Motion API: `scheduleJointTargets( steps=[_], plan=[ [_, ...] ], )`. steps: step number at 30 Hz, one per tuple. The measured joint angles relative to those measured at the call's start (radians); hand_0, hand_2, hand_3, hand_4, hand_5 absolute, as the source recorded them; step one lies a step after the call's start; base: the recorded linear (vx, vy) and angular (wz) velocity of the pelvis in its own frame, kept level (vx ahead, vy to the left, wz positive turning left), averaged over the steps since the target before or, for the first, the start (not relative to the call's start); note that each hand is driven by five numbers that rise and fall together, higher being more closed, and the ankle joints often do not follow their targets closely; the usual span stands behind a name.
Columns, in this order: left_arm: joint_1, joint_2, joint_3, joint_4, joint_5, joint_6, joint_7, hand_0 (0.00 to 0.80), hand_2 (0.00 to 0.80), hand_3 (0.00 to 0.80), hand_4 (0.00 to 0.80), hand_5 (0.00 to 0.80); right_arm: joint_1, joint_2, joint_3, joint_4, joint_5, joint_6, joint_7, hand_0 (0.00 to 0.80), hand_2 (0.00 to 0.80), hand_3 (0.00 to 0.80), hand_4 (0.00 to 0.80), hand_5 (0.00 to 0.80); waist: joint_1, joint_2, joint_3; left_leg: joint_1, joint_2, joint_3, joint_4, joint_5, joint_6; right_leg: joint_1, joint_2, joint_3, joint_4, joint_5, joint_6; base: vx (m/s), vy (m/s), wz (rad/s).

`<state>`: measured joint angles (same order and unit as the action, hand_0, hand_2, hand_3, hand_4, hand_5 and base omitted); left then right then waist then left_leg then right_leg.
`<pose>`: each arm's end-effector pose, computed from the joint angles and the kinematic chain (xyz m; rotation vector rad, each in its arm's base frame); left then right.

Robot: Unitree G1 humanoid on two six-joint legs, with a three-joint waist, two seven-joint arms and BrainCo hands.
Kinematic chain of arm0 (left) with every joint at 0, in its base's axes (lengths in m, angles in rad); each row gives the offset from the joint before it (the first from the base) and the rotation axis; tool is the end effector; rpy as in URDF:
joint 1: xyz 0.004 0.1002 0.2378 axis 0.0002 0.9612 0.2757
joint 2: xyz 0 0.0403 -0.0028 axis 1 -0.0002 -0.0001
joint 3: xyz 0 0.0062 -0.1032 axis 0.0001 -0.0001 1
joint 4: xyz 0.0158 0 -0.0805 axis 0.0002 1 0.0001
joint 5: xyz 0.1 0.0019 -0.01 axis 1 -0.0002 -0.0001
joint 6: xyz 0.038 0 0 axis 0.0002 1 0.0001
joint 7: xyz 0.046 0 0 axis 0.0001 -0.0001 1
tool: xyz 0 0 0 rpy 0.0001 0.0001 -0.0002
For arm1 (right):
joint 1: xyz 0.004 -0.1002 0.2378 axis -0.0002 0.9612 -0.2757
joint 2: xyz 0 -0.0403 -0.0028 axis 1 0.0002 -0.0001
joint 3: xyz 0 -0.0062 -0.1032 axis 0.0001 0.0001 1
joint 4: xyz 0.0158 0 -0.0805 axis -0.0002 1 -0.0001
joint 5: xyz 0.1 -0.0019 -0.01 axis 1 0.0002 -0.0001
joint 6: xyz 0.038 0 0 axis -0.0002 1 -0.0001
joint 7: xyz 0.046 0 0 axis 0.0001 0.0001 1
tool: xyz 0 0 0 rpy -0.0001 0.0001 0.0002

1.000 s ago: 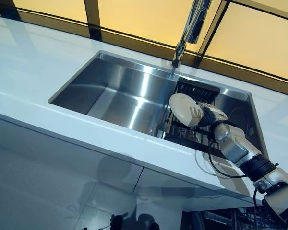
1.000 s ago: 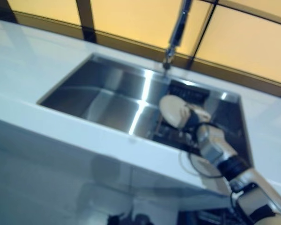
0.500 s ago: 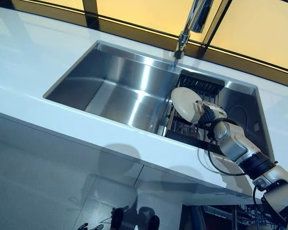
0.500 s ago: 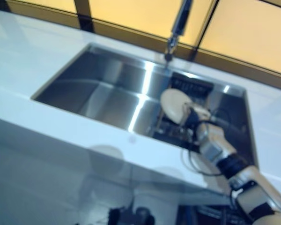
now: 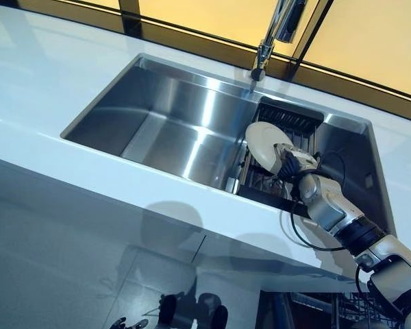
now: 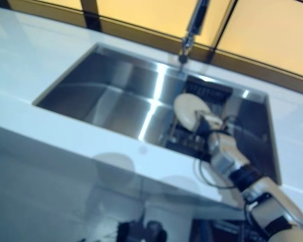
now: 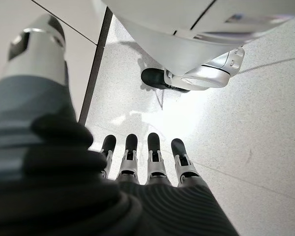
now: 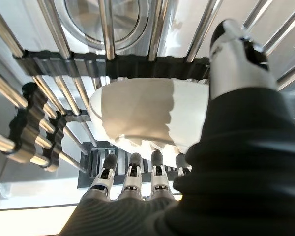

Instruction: Take plates into dishwasher

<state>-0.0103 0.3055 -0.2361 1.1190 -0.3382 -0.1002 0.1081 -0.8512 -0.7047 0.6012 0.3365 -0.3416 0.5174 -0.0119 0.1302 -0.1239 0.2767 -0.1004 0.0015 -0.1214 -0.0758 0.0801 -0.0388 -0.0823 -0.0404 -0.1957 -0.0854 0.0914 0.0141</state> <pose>0.0970 0.2348 -0.1028 0.1651 1.0072 0.2417 0.3247 -0.1941 0.1777 -1.3013 0.0418 -0.0842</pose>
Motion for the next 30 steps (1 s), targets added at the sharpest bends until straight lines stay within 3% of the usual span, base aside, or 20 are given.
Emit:
scheduleJointTargets(
  steps=[17,18,19,20,30],
  plan=[
    [-0.024,0.005,-0.054,-0.002,-0.012,-0.004,0.000,0.000,0.000,0.000,0.000,0.000,-0.151,0.047,0.044,0.153,-0.010,0.036,-0.086,0.000,0.000,0.000,0.000,0.000,0.028,0.026,0.024,-0.035,-0.003,-0.019,0.005,0.011,-0.003,-0.026,-0.001,-0.014,0.000,0.002,-0.001,-0.017,0.008,0.03],
    [-0.024,0.005,-0.063,-0.002,-0.018,-0.004,0.000,0.000,0.000,0.000,0.000,0.000,-0.161,0.060,0.044,0.180,-0.009,0.037,-0.101,0.235,0.235,0.235,0.235,0.235,0.028,0.028,0.025,-0.037,-0.002,-0.020,0.005,0.013,-0.004,-0.026,-0.001,-0.015,0.000,0.001,0.000,-0.052,0.011,0.03],
    [-0.025,0.004,-0.067,-0.001,-0.031,-0.004,0.000,0.000,0.000,0.000,0.000,0.000,-0.178,0.070,0.055,0.207,-0.009,0.039,-0.124,0.599,0.599,0.599,0.599,0.599,0.029,0.032,0.028,-0.040,-0.002,-0.021,0.005,0.013,-0.005,-0.029,-0.001,-0.016,0.000,0.000,0.001,-0.056,0.012,0.04],
    [-0.028,0.002,-0.069,-0.001,-0.035,-0.004,-0.001,0.000,0.000,0.000,0.000,0.000,-0.196,0.070,0.066,0.226,-0.009,0.039,-0.150,0.800,0.800,0.800,0.800,0.800,0.029,0.038,0.032,-0.046,-0.002,-0.022,0.006,0.015,-0.005,-0.033,-0.001,-0.018,0.000,0.000,0.002,-0.032,0.005,0.04],
    [-0.036,-0.004,-0.094,-0.004,-0.038,-0.020,0.000,0.000,0.000,0.000,0.000,0.000,-0.229,0.081,0.087,0.312,0.062,0.029,-0.428,0.800,0.800,0.800,0.800,0.800,0.038,0.066,0.049,-0.086,-0.002,-0.026,0.022,0.021,-0.011,-0.064,0.000,-0.022,0.000,0.016,-0.003,-0.011,0.002,0.01]
  ],
)
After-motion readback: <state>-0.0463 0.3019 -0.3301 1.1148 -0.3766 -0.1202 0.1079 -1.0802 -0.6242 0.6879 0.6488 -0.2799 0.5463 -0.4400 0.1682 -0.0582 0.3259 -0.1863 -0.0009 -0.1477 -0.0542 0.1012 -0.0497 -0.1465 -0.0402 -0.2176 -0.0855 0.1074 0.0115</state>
